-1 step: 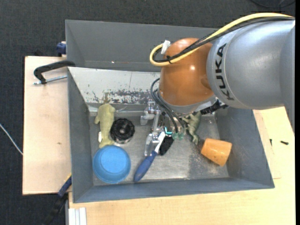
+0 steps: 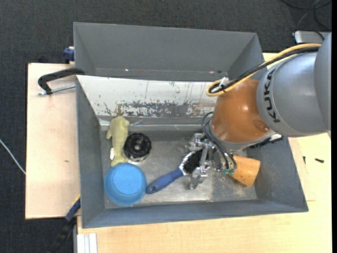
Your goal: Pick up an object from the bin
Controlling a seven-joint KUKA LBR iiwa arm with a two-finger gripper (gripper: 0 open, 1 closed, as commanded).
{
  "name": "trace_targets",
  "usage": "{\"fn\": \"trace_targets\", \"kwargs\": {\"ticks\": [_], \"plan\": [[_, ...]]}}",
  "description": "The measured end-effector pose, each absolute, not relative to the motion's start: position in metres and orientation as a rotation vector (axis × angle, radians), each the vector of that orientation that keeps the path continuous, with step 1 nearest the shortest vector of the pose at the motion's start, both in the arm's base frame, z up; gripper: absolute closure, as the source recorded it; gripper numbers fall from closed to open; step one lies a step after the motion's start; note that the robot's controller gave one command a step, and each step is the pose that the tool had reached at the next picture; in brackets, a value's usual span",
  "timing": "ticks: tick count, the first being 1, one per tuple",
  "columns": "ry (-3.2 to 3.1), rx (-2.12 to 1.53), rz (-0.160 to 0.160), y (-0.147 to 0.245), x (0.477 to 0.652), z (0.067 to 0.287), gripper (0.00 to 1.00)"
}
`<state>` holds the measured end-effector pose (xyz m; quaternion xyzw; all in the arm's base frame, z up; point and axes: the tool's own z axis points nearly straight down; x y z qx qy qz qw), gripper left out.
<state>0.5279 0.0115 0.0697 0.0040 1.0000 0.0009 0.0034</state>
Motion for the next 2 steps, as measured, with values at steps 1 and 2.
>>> {"fn": "trace_targets", "kwargs": {"ticks": [1, 2], "plan": [[3.129, 0.003, 0.004, 0.016, 0.53, 0.074, 1.0], [3.116, -0.27, -0.001, 0.005, 0.562, 0.24, 1.0]]}}
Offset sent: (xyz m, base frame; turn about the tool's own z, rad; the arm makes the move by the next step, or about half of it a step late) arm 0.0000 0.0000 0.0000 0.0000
